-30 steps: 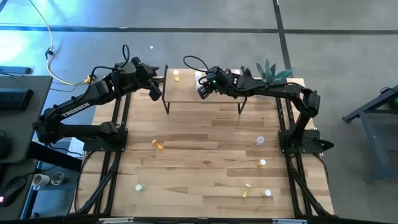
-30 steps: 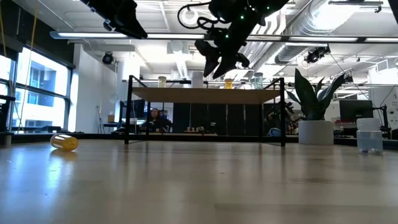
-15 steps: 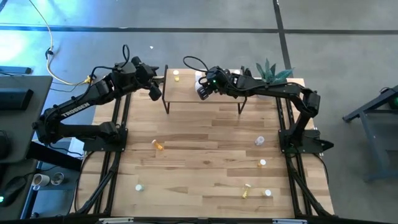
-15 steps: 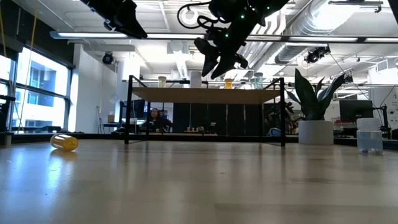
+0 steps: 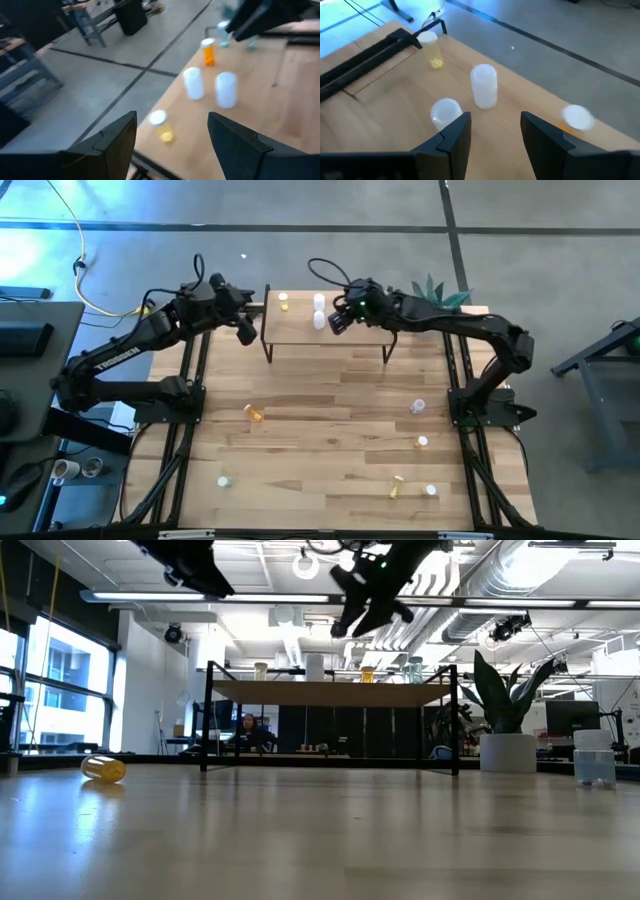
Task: Pick and place medicine bottles onto shelf by color
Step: Put the right yellow medicine bottle on the shelf aligned with the other yellow medicine bottle
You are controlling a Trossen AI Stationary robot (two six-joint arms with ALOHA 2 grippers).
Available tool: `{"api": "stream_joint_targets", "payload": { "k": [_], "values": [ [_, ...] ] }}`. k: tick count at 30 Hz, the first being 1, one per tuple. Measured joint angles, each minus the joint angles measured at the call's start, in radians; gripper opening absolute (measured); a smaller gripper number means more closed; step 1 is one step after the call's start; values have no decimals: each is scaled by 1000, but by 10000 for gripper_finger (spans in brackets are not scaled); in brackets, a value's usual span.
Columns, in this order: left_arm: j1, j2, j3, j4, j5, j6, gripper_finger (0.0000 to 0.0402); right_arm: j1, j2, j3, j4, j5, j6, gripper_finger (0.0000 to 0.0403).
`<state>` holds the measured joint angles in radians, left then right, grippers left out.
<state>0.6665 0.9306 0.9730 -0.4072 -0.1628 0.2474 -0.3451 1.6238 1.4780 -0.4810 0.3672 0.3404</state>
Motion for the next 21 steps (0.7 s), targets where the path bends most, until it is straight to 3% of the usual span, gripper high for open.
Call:
{"api": "stream_joint_targets", "payload": {
  "k": [9,21],
  "values": [
    [-56,-21,0,4,160,-46,234,87,-155,0,-167,-8,-26,163],
    [-183,-35,0,23,181,-291,234,231,-262,-15,-485,69,-15,163]
  ]
}}
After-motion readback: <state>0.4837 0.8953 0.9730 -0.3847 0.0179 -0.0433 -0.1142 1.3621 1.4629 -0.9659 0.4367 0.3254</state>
